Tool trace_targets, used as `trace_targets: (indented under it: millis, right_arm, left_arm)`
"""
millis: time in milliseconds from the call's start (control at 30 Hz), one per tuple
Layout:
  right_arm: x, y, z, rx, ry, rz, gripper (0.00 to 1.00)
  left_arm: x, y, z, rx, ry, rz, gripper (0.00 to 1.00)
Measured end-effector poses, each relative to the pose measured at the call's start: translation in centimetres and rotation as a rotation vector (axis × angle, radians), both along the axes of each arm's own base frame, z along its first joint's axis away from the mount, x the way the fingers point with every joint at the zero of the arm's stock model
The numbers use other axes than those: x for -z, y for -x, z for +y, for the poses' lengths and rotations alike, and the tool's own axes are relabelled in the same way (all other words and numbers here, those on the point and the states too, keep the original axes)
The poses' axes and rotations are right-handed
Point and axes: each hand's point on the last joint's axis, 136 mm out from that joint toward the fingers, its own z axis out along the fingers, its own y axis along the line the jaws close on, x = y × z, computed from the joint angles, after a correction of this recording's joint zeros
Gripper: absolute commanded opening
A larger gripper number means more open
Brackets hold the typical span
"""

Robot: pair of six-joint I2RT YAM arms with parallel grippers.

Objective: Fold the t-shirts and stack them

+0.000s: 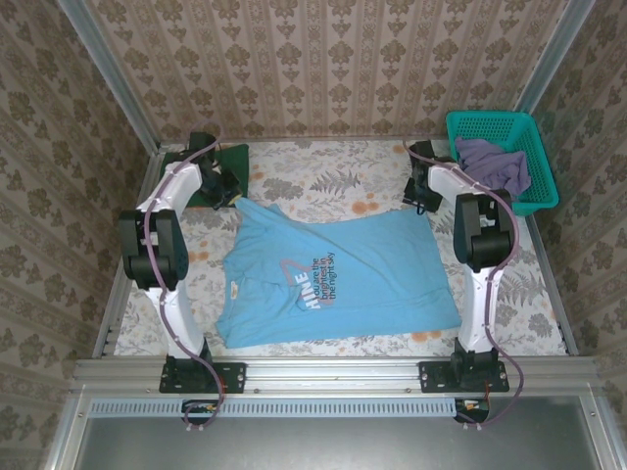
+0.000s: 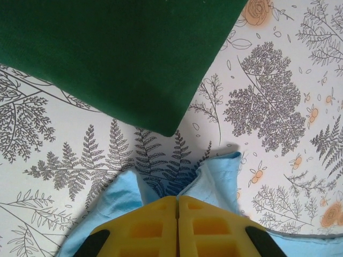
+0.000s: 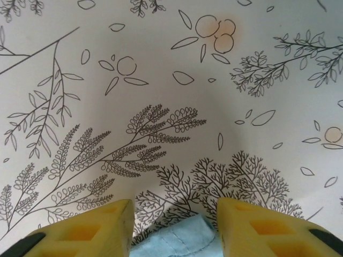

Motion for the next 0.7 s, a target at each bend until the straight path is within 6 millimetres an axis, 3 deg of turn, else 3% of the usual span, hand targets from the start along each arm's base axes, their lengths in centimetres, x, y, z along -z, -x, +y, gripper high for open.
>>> trace_targets:
  millis: [333,533,700]
  right_arm:
    - [0.1,-0.1,-0.1,-0.009,-0.003,0.015,0.0]
    - [-0.5,0.2,0.2,-0.039,-0.01,0.003,0.0]
    - [-3.5,0.7,0.2,-0.06,-0.011,-0.049,0.0]
  left_arm:
    - [-0.1,0.0,-0.4,0.03,0.016,-0.005,0.08]
    - [0.0,-0.8,-1.2,0.079,0.026,-0.028,0.08]
    - [-0.2,-1.4,-1.8,0.122,0.023,-0.056,0.07]
